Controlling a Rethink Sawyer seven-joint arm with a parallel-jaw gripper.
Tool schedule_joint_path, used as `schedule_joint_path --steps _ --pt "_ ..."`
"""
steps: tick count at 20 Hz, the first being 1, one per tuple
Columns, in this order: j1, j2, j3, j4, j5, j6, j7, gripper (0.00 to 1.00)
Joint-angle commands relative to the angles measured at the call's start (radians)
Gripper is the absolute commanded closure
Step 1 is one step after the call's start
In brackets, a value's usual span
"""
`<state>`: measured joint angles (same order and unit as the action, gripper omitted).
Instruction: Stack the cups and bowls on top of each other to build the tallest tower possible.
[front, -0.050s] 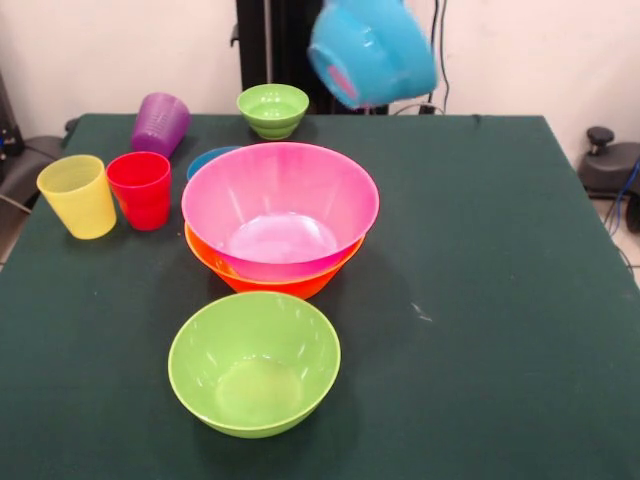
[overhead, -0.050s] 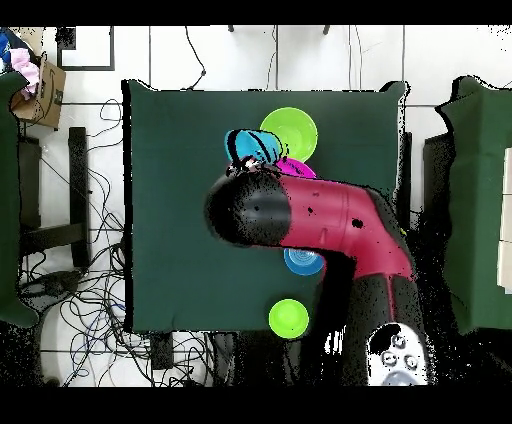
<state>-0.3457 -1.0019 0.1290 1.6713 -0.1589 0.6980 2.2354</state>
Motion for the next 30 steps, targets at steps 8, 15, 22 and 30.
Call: schedule_joint_path --steps 8,15,22,30 --pt "-0.128 0.258 0.199 -0.06 -0.28 -0.187 -0.307 1.0" --pt "-0.14 0.289 0.224 -0.07 -0.336 -0.207 -0.26 1.0" --pt "-0.135 0.292 0.23 -0.085 -0.351 -0.163 -0.236 0.0" --pt "-0.136 0.29 0.233 -0.097 -0.354 -0.135 -0.214 0.0"
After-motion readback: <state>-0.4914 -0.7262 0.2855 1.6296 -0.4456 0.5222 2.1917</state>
